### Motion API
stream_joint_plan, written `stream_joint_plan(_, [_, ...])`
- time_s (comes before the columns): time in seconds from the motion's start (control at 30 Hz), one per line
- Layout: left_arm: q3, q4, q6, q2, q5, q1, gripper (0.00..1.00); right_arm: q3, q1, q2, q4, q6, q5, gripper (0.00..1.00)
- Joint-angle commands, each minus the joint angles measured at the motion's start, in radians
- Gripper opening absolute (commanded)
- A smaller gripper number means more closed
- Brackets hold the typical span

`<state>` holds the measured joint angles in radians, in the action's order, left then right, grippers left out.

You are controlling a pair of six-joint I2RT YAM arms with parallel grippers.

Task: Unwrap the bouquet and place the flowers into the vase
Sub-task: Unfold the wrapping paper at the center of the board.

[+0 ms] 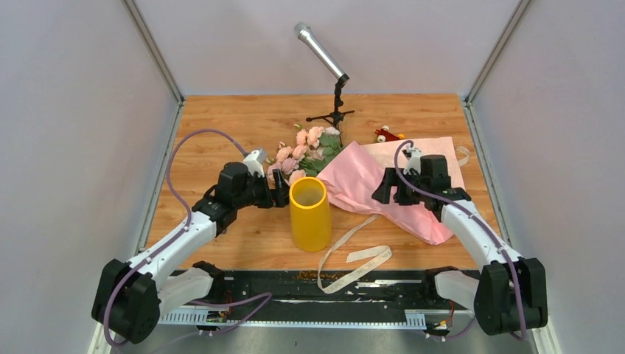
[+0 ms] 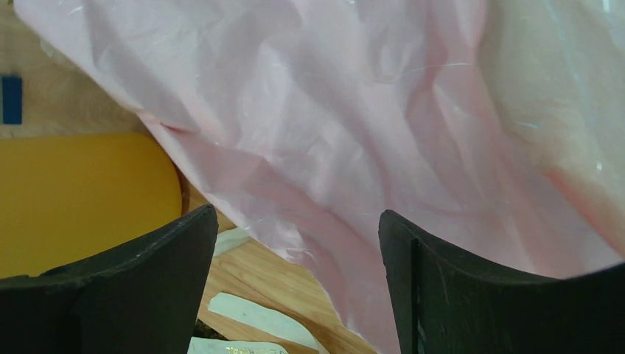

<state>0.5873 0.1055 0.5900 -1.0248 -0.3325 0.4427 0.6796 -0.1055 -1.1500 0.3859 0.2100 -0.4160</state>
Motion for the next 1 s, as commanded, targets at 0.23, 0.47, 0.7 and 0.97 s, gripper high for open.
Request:
stream_joint_plan(0.23, [-0.046, -0.227, 0.119, -0.087, -0.045, 0.002, 1.0, -0.019, -0.271, -0.066, -0.162, -0.123, 0.096, 0.82])
stream_joint_plan(0.47, [0.011, -0.151, 0.077, -0.08, -0.093, -0.019, 1.0, 0.093, -0.411, -0.239, -0.141, -0.136, 0.267, 0.82])
stream_joint_plan(0.7, [0.203, 0.099, -0.099, -0.061, -0.148, -0.113, 1.0, 0.198, -0.497, -0.413, -0.128, -0.116, 0.391, 0.75])
stream_joint_plan(0.97, [0.322, 0.27, -0.251, -0.029, -0.071, -0.155, 1.0, 0.275, -0.523, -0.564, -0.183, -0.026, 0.414, 0.45])
